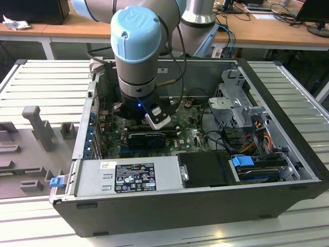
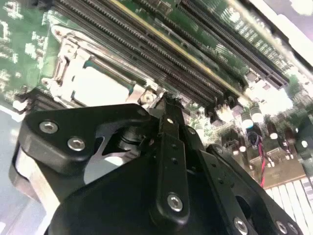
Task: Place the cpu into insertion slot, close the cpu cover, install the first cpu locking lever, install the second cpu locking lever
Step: 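Install the second cpu locking lever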
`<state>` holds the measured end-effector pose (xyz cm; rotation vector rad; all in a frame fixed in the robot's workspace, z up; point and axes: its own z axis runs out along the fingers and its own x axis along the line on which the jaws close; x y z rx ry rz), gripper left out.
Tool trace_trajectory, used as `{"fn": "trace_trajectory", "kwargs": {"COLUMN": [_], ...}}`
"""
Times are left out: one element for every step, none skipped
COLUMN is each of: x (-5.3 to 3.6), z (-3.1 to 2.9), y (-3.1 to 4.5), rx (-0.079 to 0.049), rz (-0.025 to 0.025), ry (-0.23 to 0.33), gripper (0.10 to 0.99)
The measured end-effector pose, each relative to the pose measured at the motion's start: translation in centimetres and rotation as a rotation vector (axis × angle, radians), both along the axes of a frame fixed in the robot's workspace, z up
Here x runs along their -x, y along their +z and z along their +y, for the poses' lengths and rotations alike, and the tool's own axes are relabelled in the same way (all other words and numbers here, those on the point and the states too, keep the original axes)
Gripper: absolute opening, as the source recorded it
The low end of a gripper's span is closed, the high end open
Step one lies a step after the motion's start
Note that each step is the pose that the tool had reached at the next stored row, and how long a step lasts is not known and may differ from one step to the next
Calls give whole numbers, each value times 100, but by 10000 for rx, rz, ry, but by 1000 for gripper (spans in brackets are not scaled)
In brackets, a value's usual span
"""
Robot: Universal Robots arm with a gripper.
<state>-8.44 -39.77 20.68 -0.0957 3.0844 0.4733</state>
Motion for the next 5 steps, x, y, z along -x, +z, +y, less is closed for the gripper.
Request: {"fn": "trace_trajectory", "kwargs": {"x": [0, 0, 0, 0, 0], "z": [1, 5, 9, 10, 10], "y": [54, 161, 257, 299, 311], "rx": [1, 1, 0, 1, 1], "rz": [1, 0, 1, 1, 0], "ry": [1, 1, 2, 1, 1], "gripper": [106, 106, 106, 106, 106]}}
